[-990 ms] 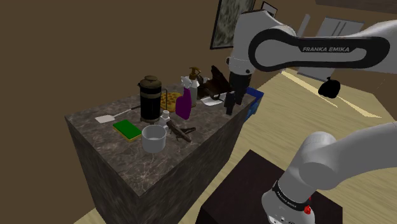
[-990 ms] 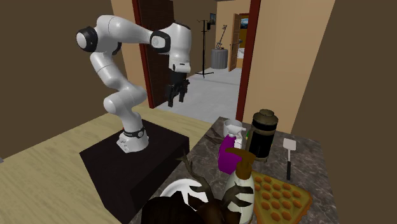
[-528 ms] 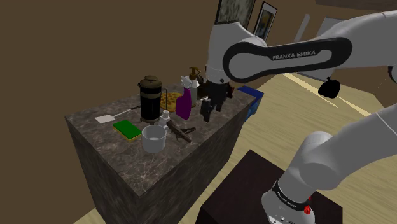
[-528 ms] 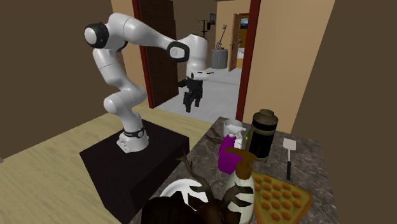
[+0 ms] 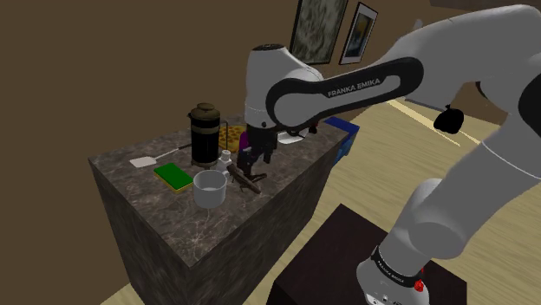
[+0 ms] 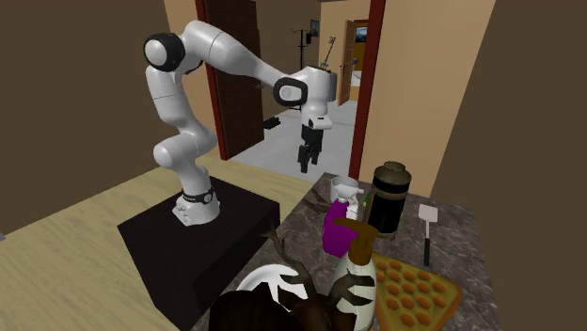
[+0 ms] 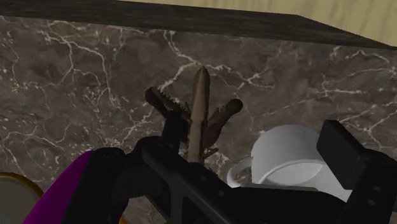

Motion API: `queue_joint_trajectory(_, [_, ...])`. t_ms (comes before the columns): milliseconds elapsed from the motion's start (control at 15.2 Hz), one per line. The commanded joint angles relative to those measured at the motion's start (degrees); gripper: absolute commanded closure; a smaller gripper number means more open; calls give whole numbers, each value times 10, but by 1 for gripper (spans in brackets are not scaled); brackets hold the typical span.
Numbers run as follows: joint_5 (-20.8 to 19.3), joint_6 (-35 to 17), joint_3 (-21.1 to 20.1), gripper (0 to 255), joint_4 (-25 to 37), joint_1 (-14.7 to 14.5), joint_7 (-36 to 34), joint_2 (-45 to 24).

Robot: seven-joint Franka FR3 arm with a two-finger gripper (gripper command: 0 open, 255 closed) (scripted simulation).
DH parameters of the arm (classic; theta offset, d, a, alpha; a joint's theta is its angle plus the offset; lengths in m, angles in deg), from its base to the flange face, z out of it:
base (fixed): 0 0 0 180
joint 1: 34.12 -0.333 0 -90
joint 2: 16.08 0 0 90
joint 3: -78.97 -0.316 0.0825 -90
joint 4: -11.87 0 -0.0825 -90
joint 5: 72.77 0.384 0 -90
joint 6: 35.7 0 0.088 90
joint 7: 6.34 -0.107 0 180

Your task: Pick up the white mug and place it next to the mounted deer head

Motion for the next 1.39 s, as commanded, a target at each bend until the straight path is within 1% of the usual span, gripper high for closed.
queue_joint_trajectory(0, [-11,-14,-14,0,31,-3,-27,-43])
queue_joint_trajectory(396, [-61,-46,-38,0,128,-22,-103,-169])
queue_joint_trajectory(792, [-116,-52,-39,0,248,-60,-166,-293])
queue_joint_trajectory(1320, [-133,-99,-31,0,227,-63,-176,-322])
